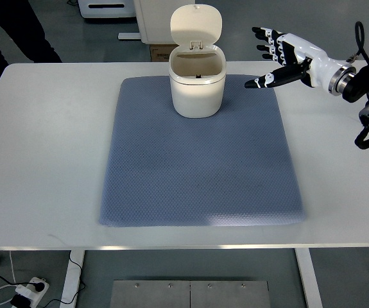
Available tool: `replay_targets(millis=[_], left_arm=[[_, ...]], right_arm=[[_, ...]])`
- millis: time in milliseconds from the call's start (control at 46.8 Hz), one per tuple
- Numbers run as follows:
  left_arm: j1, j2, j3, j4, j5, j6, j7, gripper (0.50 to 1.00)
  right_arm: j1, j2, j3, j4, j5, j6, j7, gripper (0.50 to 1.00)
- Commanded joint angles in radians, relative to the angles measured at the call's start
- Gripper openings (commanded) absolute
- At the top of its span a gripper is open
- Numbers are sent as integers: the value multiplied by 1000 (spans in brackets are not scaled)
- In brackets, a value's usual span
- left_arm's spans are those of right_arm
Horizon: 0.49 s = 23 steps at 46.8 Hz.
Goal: Put lemon in trash with right hand
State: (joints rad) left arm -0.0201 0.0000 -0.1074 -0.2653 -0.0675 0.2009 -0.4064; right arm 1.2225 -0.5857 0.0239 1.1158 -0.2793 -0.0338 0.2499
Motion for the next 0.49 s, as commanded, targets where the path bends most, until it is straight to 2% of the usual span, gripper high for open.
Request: replay_targets(millis=[0,321,471], left_arm=[[0,0,0,0,0,0,0,1000],[0,0,0,0,0,0,0,1000],[0,0,0,0,0,-1,0,1000]], right_arm=[[-69,-17,95,1,0,0,0,1000],[-354,-16,497,-14,6,-3,2,1000],[-403,1,561,-37,101,-1,-6,1000]])
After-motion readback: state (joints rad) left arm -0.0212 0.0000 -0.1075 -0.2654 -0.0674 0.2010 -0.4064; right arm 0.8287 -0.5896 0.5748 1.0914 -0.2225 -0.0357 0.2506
